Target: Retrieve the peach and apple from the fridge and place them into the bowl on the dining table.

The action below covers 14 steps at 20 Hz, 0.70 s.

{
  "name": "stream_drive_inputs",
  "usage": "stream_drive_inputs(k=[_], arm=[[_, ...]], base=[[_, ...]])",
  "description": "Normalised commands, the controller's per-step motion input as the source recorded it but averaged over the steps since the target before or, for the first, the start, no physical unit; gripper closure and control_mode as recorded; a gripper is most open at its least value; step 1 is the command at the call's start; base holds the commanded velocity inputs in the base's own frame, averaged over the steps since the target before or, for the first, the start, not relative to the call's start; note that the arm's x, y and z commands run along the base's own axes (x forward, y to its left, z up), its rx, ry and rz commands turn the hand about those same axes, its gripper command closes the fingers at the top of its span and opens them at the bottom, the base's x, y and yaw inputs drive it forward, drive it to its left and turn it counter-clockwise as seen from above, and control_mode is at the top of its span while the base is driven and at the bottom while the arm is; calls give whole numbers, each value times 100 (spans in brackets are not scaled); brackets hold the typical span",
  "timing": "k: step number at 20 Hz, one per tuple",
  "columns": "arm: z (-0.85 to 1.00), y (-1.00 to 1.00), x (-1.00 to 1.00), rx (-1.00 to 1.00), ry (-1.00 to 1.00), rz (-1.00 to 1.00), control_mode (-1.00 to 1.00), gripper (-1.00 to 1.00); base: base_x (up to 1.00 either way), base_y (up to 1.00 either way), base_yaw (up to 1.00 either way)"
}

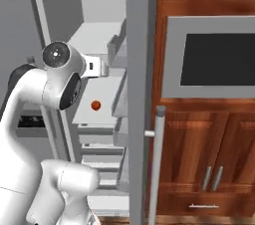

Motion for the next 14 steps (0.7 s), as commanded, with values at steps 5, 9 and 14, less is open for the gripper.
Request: stream_drive_inputs(k=[5,9,14], arm=[[0,0,0,0,0,0,100,100],[0,0,0,0,0,0,100,100],[0,0,0,0,0,0,100,100]], base=[[-100,2,-40],[-96,3,-42],[-89,0,-49]])
